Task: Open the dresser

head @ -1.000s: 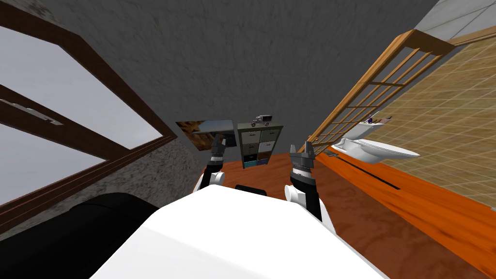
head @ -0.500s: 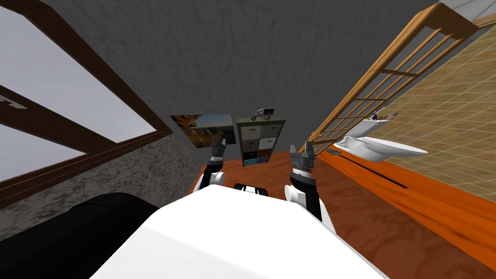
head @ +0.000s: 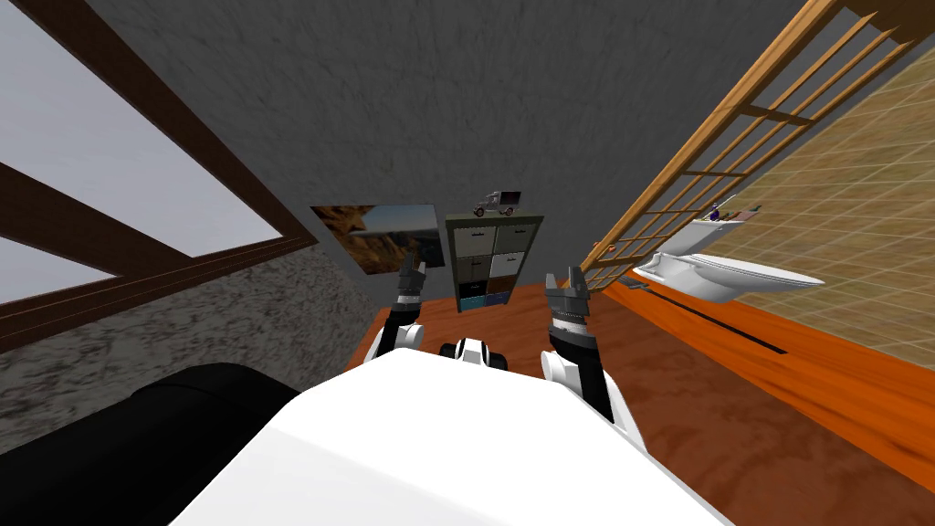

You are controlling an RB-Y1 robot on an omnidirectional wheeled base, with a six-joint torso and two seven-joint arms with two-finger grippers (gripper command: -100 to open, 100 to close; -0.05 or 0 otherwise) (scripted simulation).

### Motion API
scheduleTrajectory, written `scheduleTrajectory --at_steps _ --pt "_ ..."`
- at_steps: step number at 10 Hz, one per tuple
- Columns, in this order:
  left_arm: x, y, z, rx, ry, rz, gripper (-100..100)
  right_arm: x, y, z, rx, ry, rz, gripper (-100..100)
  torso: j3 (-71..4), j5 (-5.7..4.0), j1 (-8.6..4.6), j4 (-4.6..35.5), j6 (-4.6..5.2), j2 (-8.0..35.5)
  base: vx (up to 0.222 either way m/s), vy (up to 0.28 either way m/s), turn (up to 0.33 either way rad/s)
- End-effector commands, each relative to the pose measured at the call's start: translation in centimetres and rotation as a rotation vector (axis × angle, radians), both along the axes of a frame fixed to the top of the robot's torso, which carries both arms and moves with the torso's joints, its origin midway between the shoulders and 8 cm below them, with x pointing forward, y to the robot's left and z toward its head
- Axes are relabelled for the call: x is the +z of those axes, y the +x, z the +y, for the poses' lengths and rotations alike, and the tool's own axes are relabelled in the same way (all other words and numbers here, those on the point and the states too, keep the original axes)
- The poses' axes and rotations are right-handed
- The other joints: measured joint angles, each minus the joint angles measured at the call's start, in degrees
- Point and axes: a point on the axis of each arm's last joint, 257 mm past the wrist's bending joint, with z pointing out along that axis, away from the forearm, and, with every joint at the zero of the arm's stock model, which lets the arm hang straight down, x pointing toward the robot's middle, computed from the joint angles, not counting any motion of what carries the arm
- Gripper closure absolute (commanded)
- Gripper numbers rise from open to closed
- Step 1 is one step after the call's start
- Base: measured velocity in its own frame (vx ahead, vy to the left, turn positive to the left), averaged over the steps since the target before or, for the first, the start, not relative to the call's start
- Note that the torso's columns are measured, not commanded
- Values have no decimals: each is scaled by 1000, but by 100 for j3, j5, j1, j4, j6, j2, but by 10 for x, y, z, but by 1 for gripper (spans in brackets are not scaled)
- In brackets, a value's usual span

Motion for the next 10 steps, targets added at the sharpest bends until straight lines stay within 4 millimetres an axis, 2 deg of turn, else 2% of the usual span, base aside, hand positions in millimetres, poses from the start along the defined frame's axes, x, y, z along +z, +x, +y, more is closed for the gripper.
scheduleTrajectory --at_steps 1,10 --pt "0 0 0 0 0 0 0 -4 4 6 -16 -135 18 -100 -5 0 1 5 0 3 41 69 -8" --pt "0 0 0 0 0 0 0 -18 22 11 -229 -712 21 -100 -6 -1 -2 7 0 5 62 111 -12"
